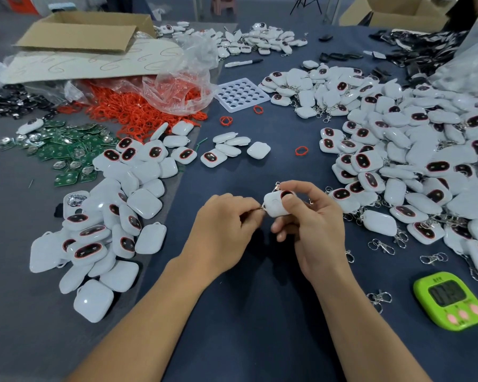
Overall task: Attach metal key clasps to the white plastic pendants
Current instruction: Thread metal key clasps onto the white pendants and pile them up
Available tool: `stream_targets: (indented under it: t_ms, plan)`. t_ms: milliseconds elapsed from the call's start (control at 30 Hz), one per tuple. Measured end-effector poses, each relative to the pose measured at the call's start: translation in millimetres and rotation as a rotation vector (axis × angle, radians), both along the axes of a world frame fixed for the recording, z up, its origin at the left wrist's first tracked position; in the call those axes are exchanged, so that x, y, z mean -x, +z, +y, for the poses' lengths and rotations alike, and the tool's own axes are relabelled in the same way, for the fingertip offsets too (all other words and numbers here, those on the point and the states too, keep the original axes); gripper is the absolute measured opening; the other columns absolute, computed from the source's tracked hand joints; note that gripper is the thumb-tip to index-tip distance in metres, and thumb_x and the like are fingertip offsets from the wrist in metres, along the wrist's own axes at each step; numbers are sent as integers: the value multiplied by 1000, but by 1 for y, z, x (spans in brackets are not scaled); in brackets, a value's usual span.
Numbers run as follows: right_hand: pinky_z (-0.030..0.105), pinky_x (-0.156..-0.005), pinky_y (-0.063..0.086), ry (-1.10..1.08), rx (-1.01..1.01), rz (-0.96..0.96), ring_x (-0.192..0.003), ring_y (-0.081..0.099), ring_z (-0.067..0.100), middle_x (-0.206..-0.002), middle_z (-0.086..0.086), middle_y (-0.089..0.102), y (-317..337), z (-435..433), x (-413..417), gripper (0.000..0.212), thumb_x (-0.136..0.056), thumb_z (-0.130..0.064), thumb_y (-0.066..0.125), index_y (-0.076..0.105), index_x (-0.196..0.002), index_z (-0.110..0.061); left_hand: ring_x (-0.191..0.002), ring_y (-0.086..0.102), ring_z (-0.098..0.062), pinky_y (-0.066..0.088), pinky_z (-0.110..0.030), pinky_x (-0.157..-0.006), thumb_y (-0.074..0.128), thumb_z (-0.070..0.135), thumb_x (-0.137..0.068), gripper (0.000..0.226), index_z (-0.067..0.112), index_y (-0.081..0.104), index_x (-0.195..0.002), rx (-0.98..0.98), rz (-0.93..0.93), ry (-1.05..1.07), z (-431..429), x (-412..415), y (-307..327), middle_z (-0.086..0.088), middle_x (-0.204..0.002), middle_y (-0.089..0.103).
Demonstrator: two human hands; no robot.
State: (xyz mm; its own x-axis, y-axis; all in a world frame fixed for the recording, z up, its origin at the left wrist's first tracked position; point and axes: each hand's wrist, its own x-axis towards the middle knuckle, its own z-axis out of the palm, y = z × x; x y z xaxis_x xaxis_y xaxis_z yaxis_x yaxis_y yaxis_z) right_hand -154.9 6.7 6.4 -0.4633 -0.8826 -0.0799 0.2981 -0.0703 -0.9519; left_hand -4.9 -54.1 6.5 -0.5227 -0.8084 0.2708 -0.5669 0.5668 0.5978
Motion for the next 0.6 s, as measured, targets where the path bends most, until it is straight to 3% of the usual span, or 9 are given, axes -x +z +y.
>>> stream_targets:
  t_ms: [100,267,400,600]
  plan:
    - [27,-40,45,22,20,-74,-45,58,22,-81,14,72,1,0,3,20,-102,0,57,74,-100,-11,-59,53,-3,40,-14,-57,69,35,-93,11,35,74,-83,-315,212,32,-4,-2,4,13,-63,63]
    - [26,-39,42,69,34,-126,-44,57,20,-79,13,70,2,1,5,23,-103,0,53,73,-102,-10,-56,50,-5,40,-15,-58,68,32,-92,15,38,78,-83,-532,278,-134,-9,-4,7,9,-57,58]
    - [26,-40,42,99,42,-162,-45,57,18,-77,12,70,2,2,7,23,-104,-1,51,72,-104,-10,-55,47,-4,37,-14,-57,63,35,-95,26,46,71,-72,-499,236,-162,-7,-2,8,11,-56,55]
    - [26,-41,46,105,52,-70,-47,58,20,-72,16,70,2,1,1,18,-105,-1,54,69,-107,-9,-54,38,-10,32,-20,-54,61,31,-91,25,23,72,-70,-479,342,-69,-5,-2,7,7,-54,44]
